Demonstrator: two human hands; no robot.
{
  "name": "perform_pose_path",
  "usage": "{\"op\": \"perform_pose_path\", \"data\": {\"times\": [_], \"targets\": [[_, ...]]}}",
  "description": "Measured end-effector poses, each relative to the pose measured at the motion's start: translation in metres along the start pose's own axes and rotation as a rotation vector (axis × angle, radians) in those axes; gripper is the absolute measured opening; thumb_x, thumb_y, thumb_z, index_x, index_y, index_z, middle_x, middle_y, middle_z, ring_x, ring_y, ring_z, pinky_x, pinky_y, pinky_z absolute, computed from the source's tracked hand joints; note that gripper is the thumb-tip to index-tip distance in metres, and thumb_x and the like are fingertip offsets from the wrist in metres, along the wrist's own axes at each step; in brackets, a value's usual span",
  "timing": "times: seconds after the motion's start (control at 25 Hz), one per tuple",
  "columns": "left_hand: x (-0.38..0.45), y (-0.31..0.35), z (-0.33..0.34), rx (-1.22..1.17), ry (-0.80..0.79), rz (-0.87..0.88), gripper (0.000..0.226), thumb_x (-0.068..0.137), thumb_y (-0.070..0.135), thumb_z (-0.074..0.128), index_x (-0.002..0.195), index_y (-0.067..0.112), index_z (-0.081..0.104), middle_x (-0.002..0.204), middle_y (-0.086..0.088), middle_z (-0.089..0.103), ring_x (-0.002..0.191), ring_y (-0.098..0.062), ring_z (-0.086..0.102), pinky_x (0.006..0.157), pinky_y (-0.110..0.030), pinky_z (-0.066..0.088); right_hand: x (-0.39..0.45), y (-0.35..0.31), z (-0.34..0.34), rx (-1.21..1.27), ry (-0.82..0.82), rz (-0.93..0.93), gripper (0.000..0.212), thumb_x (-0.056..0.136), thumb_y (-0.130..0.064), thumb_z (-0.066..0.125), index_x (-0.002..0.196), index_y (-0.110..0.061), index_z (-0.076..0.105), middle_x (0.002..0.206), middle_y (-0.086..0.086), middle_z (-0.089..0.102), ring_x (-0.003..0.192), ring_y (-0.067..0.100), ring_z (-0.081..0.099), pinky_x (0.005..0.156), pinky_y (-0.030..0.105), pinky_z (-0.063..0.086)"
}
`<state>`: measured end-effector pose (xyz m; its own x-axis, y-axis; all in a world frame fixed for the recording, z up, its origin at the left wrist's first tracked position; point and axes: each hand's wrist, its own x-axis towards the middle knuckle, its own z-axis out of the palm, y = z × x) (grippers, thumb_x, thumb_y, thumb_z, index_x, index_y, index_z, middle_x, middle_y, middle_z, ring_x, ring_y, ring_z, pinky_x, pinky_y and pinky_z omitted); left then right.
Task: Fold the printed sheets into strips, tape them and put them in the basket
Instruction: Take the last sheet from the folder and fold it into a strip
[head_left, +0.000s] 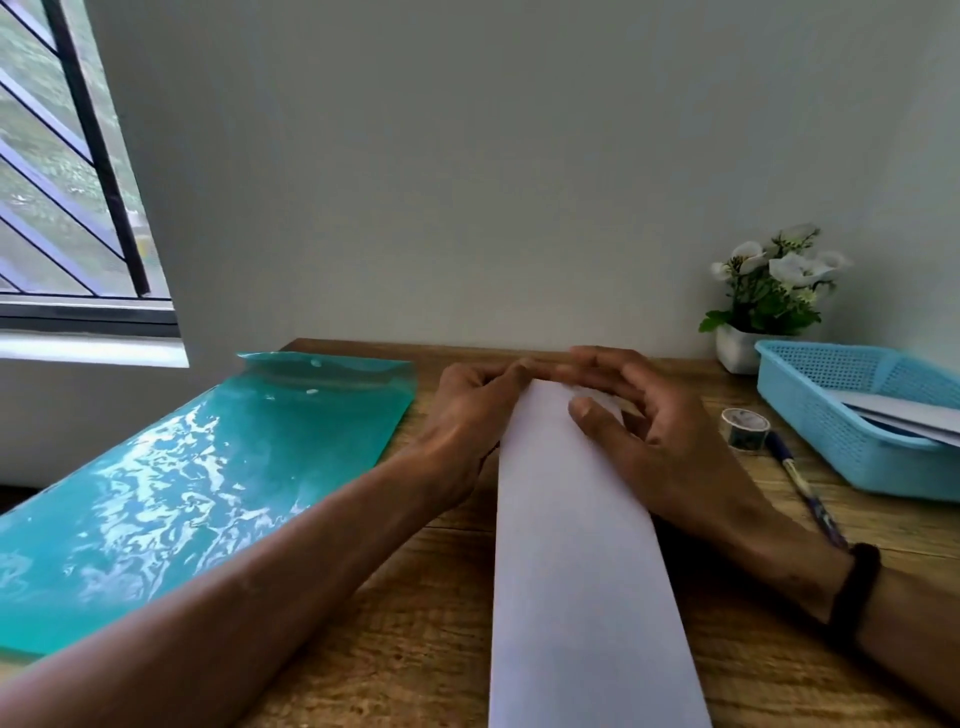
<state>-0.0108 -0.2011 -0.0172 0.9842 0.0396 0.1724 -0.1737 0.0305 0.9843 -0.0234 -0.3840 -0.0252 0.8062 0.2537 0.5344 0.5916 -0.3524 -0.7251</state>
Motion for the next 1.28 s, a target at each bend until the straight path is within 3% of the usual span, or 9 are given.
{"op": "perform_pose_path", "data": {"times": [0.2, 0.32, 0.4, 0.52, 0.76, 0.88, 1.0, 1.16, 1.28], "targets": [[0.002, -0.002, 0.004, 0.149, 0.058, 0.023, 0.017, 0.097, 0.025, 0.072, 0.108, 0.016, 0.08, 0.101, 0.001, 0.08, 0.093, -0.013, 0.076, 0.076, -0.024, 0.064, 0.006, 0.02, -0.009, 0.276, 0.208, 0.346, 0.022, 0.086, -0.018, 0.081, 0.107, -0.024, 0.077, 0.104, -0.005, 0.079, 0.099, 0.013, 0.074, 0.089, 0.041, 0.063], [0.005, -0.008, -0.006, 0.683, 0.116, 0.316, 0.032, 0.096, 0.033, 0.072, 0.126, 0.021, 0.072, 0.125, 0.005, 0.074, 0.112, -0.01, 0.068, 0.093, -0.027, 0.058, 0.026, 0.035, -0.012, 0.076, 0.222, 0.386, 0.013, 0.085, -0.017, 0.082, 0.096, -0.022, 0.078, 0.097, -0.002, 0.078, 0.094, 0.016, 0.073, 0.09, 0.04, 0.06], [0.002, -0.005, -0.01, 0.94, 0.009, 0.498, 0.036, 0.099, 0.039, 0.067, 0.133, 0.026, 0.067, 0.137, 0.005, 0.067, 0.12, -0.011, 0.061, 0.104, -0.025, 0.049, 0.045, 0.043, -0.009, -0.148, 0.187, 0.31, 0.008, 0.088, -0.017, 0.078, 0.095, -0.021, 0.078, 0.097, -0.005, 0.076, 0.09, 0.009, 0.07, 0.085, 0.032, 0.059], [-0.013, 0.005, -0.005, 1.053, -0.273, 0.408, 0.041, 0.104, 0.053, 0.051, 0.137, 0.033, 0.064, 0.144, 0.004, 0.062, 0.111, -0.011, 0.058, 0.089, -0.01, 0.039, 0.075, 0.059, 0.001, -0.311, 0.196, 0.218, 0.007, 0.087, -0.012, 0.075, 0.09, -0.017, 0.078, 0.092, -0.003, 0.076, 0.085, 0.012, 0.07, 0.084, 0.032, 0.059], [-0.016, 0.005, -0.001, 1.262, -0.481, 0.213, 0.068, 0.099, 0.074, 0.034, 0.158, 0.042, 0.035, 0.17, 0.009, 0.027, 0.155, -0.016, 0.026, 0.127, -0.048, 0.016, 0.103, 0.074, 0.023, -0.679, 0.106, 0.167, 0.018, 0.084, -0.013, 0.061, 0.094, -0.016, 0.075, 0.103, 0.007, 0.075, 0.099, 0.027, 0.068, 0.086, 0.039, 0.058], [-0.009, -0.003, -0.003, 1.292, -0.486, 0.156, 0.073, 0.098, 0.076, 0.03, 0.162, 0.043, 0.025, 0.173, 0.007, 0.018, 0.159, -0.018, 0.016, 0.129, -0.057, 0.008, 0.101, 0.062, 0.026, -0.751, 0.011, 0.05, 0.026, 0.097, -0.02, 0.05, 0.101, -0.01, 0.074, 0.106, 0.01, 0.073, 0.099, 0.026, 0.066, 0.087, 0.044, 0.056], [-0.002, -0.007, -0.003, 1.294, -0.459, 0.178, 0.07, 0.102, 0.071, 0.026, 0.163, 0.038, 0.022, 0.172, 0.005, 0.019, 0.159, -0.019, 0.017, 0.128, -0.059, 0.008, 0.088, 0.046, 0.026, -0.713, -0.292, 0.141, 0.042, 0.108, -0.037, 0.034, 0.109, -0.014, 0.069, 0.112, 0.007, 0.072, 0.099, 0.024, 0.064, 0.087, 0.041, 0.05], [0.002, -0.015, -0.002, 1.349, -0.396, 0.13, 0.078, 0.1, 0.074, 0.022, 0.166, 0.031, 0.015, 0.174, 0.0, 0.015, 0.16, -0.022, 0.013, 0.127, -0.061, 0.003, 0.085, 0.042, 0.027, -0.71, -0.413, 0.176, 0.052, 0.11, -0.049, 0.021, 0.145, -0.027, 0.053, 0.154, 0.0, 0.051, 0.139, 0.023, 0.047, 0.112, 0.042, 0.035], [0.001, -0.017, 0.0, 1.382, -0.354, 0.074, 0.094, 0.094, 0.082, 0.019, 0.167, 0.022, 0.01, 0.174, -0.005, 0.012, 0.161, -0.024, 0.01, 0.127, -0.063, 0.005, 0.091, 0.037, 0.033, -0.777, -0.45, 0.218, 0.056, 0.109, -0.052, 0.018, 0.154, -0.028, 0.041, 0.165, -0.004, 0.035, 0.151, 0.023, 0.033, 0.121, 0.048, 0.025]]}}
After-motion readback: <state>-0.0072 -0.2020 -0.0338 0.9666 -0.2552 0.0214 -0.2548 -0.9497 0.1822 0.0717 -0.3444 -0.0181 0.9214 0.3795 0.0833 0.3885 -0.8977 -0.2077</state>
